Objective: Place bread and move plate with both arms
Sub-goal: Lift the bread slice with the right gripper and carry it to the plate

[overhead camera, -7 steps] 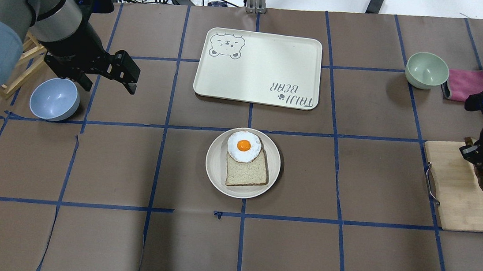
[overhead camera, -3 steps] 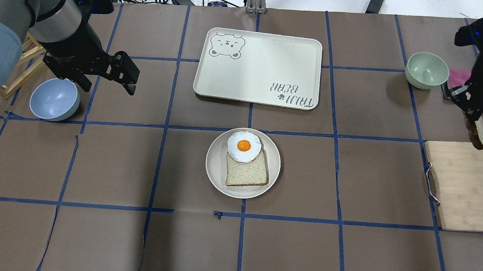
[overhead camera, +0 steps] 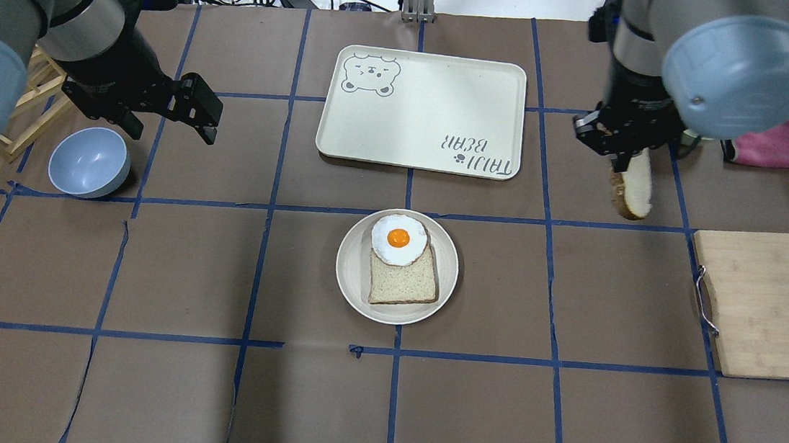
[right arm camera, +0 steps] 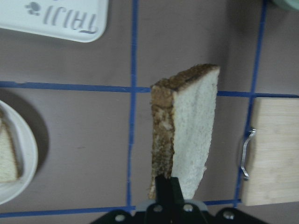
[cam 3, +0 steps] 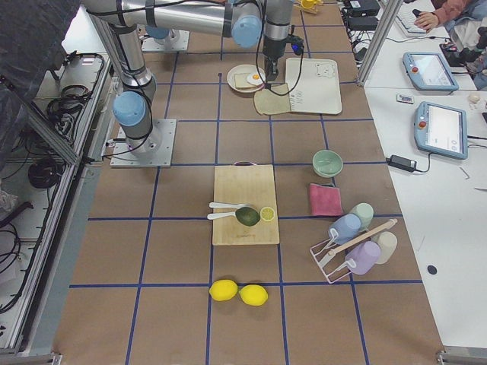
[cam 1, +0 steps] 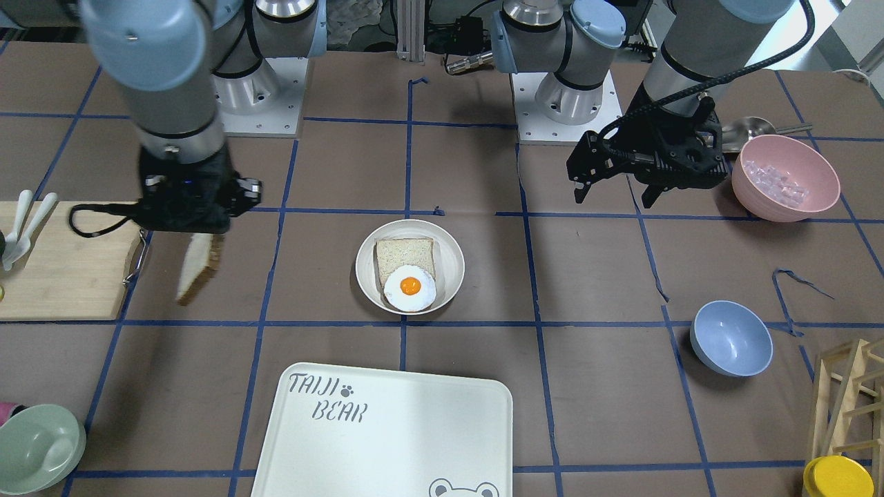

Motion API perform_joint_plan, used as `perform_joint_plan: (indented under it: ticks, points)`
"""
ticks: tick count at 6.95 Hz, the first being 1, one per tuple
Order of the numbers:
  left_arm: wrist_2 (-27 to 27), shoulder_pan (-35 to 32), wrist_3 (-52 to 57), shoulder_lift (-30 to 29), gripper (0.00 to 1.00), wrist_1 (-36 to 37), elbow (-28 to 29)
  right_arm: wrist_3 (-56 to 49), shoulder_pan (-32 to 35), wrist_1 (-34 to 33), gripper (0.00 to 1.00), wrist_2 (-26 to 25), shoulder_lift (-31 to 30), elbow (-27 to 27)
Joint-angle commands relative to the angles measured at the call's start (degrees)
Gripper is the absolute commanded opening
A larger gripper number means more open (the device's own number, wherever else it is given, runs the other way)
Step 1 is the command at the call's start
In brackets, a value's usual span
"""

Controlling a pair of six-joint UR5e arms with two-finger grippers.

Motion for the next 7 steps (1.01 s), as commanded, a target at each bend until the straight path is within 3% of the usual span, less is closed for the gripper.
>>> perform_joint_plan:
  ticks: [1,3,4,7]
  points:
    - [-0.4,0.0,-0.5,0.2,1.00,0.2,0.1,17.5,14.1,-6.8,0.00,2.4,5.6,0.0]
    - [-0.1,0.0,-0.3,-0.6,1.00,0.2,-0.4,26.5,22.2,-13.1,0.00,2.2,10.8,0.5]
    - [-0.1,0.0,-0.4,-0.2,1.00,0.1,-0.1,29.3,23.6,-16.6,0.00,2.4,12.4,0.6]
    - [0.3,0.0,-0.5,-0.1,1.00,0.3,-0.3,32.9,23.9,-17.1,0.00,1.6,12.5,4.5]
